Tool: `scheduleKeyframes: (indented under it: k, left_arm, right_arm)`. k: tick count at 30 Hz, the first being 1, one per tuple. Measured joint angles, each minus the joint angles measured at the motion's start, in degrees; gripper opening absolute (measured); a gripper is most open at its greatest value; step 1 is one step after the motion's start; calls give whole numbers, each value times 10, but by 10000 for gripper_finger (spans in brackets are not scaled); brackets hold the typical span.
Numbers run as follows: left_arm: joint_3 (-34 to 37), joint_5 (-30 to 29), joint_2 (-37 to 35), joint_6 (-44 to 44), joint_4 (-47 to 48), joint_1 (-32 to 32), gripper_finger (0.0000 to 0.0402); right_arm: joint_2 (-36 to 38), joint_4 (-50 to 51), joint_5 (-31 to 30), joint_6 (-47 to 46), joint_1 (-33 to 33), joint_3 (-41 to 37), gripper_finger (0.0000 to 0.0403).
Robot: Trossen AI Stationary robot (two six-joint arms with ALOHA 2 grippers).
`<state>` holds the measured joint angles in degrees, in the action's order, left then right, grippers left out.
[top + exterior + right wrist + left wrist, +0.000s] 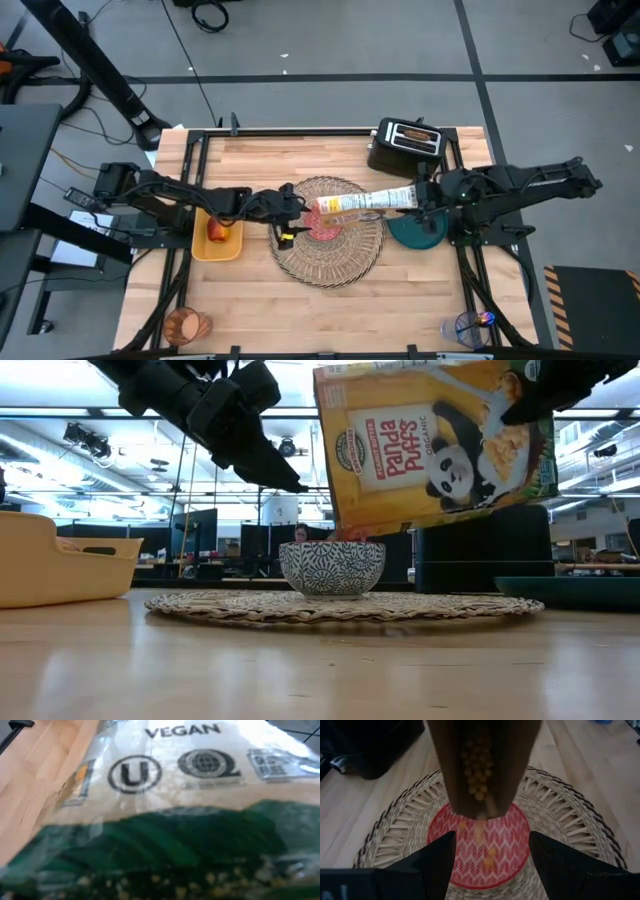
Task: Arrange a breakfast setting
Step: Pour the cereal from the yellow cereal box into the red bowl on the brown table mat
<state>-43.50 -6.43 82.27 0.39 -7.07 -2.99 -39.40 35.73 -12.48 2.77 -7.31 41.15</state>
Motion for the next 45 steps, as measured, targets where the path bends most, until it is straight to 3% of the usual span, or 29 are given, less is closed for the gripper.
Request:
scheduleKeyframes:
  k: [14, 31, 45]
  left_arm:
    - [1, 0, -14, -17, 30, 3, 259]
    - [1, 0, -14, -17, 28, 3, 259]
    - [1, -1, -14, -18, 28, 3, 259]
  right_arm:
    - [-19, 39, -8, 1, 0, 24, 241]
    - [-23, 14, 14, 11, -2, 24, 241]
    - [-26, 24, -8, 13, 2, 24, 240]
